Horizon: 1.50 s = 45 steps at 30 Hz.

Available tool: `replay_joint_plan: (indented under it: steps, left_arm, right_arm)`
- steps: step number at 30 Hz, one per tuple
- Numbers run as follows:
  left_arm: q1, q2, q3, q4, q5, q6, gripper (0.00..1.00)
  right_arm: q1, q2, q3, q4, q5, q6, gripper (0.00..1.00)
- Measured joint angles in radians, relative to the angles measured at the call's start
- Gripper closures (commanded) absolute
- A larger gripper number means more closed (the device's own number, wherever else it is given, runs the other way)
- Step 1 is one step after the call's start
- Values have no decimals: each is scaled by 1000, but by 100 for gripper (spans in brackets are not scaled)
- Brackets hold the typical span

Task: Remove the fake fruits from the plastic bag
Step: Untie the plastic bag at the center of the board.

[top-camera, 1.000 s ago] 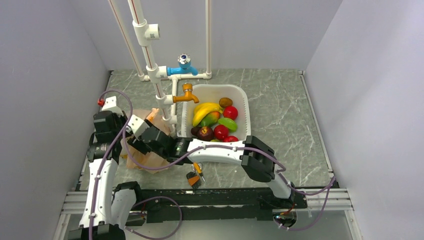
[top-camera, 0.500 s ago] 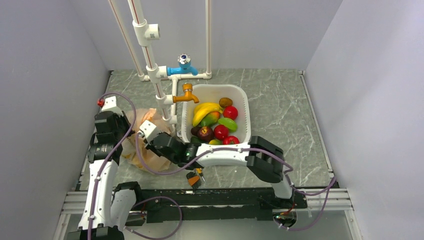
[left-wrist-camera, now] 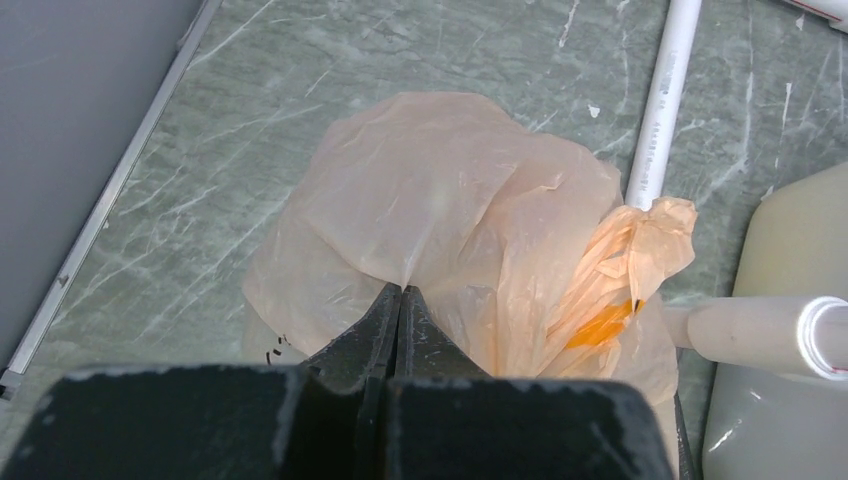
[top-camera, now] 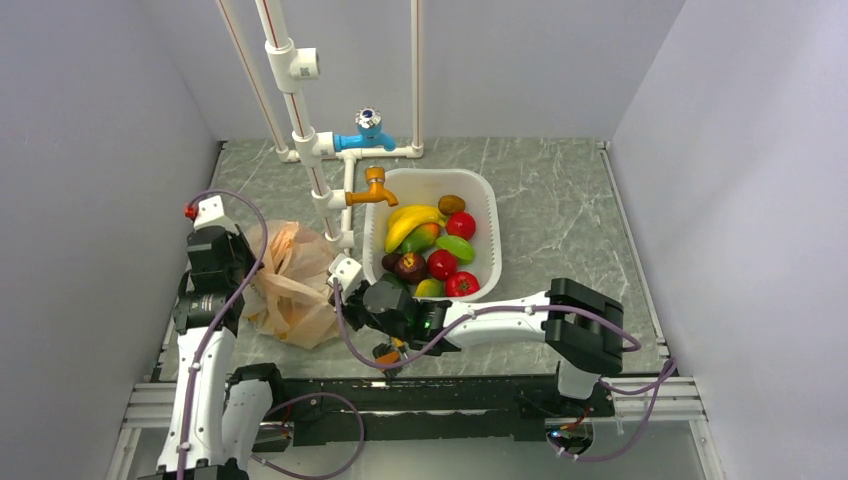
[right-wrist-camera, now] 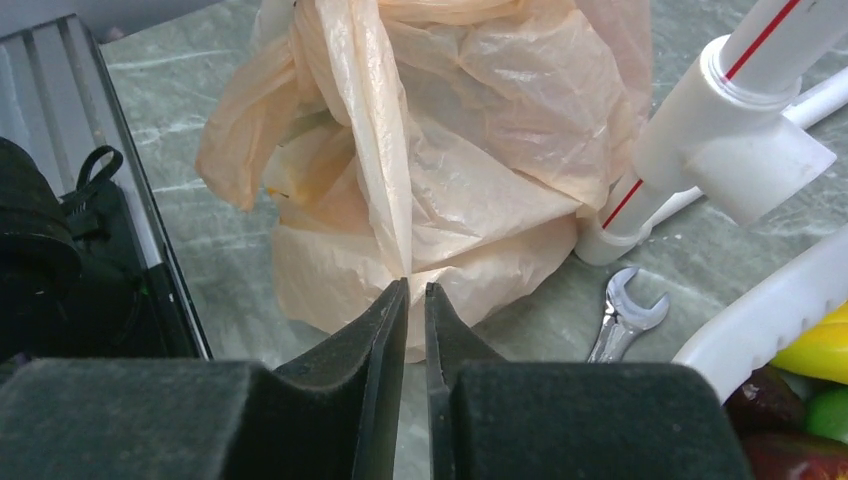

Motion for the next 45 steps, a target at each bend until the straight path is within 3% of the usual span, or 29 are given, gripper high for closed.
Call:
replay_joint_plan:
  steps: [2,8,10,20,25,27,30,35,37,45]
  left_arm:
    - [0,-11,0,-5,10,-5,100]
    - [0,-57,-18,-37,71,-42,100]
    - [0,-83,-42,-40,91,-48,100]
    - [0,-102,-55,-40,124,-36,100]
    - [0,-115,-55,-35,123,-28,100]
    - [0,-119,-55,-35,123,-28,100]
    - [0,-120,-55,-35,123,-28,100]
    - [-1,-118,-56,-35,86,-34,100]
    - [-2,-117,-56,-37,53,-45,100]
    - [-4,-131,-56,-59,-59,-71,100]
  right_arm:
    - [0,0,-2,-10,-7,-4,74]
    - [-2,0,70,-45,-39,-44,33]
    - [-3,12,109,-44,-60,-62,26]
    - [-4,224,391,-58,-117,-127,25]
    - [-4,282,436,-69,-99,-148,36]
    - [-4,309,463,-77,-82,-153,47]
    - [-4,340,496,-104,-68,-153,75]
    - [-4,350,512,-140,-55,-137,100]
    - [-4,339,484,-126,-49,-122,100]
    - [-4,111,125,3,-20,-69,100]
